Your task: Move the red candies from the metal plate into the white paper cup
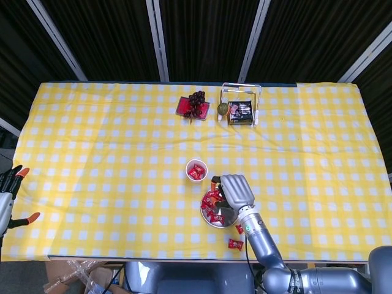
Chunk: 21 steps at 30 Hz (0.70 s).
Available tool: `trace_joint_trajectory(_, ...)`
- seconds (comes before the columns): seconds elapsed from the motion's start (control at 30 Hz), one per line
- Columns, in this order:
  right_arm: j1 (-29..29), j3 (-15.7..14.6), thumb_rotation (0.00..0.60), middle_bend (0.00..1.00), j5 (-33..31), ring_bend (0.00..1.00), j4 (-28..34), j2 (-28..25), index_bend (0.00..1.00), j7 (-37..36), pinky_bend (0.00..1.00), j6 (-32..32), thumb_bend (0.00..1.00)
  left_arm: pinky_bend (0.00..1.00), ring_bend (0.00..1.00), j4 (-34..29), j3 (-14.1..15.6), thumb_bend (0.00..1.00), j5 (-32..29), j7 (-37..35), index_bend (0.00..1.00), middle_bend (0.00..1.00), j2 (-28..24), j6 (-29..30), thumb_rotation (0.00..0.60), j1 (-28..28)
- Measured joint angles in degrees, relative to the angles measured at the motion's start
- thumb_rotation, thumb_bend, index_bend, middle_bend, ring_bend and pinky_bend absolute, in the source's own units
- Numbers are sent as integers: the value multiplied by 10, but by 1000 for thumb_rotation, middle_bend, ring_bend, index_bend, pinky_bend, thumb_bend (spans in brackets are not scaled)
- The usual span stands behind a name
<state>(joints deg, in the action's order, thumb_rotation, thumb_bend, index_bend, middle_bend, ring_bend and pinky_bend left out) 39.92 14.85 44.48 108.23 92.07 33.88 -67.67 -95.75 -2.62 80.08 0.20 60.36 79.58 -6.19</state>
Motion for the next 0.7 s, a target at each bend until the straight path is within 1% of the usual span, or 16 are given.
trace_joint_trajectory(0.17, 21, 22, 600, 828, -15, 950, 9, -3, 635, 13, 976, 0, 474, 0, 0, -2, -1, 9, -5, -3, 0, 0, -2, -6, 600, -2)
trace_joint_trajectory(0.3, 51, 44, 600, 828, -36, 950, -2, 6, 635, 26, 976, 7, 474, 0, 0, -2, -1, 9, -6, -5, 0, 0, -4, -8, 600, -3)
trace_joint_trajectory(0.4, 75, 57, 600, 828, -62, 950, -23, 16, 635, 37, 975, 12, 474, 0, 0, -2, -1, 8, -8, -8, 0, 0, -5, -11, 600, -3)
trace_joint_trajectory(0.53, 100, 74, 600, 828, -93, 949, -67, 31, 635, 43, 975, 23, 475, 0, 0, -2, -1, 8, -9, -10, 0, 0, -7, -14, 600, -4)
trace_joint_trajectory(0.7, 119, 82, 600, 828, -113, 950, -106, 42, 635, 39, 975, 35, 474, 0, 0, -3, -1, 8, -11, -11, 0, 0, -8, -18, 600, -6)
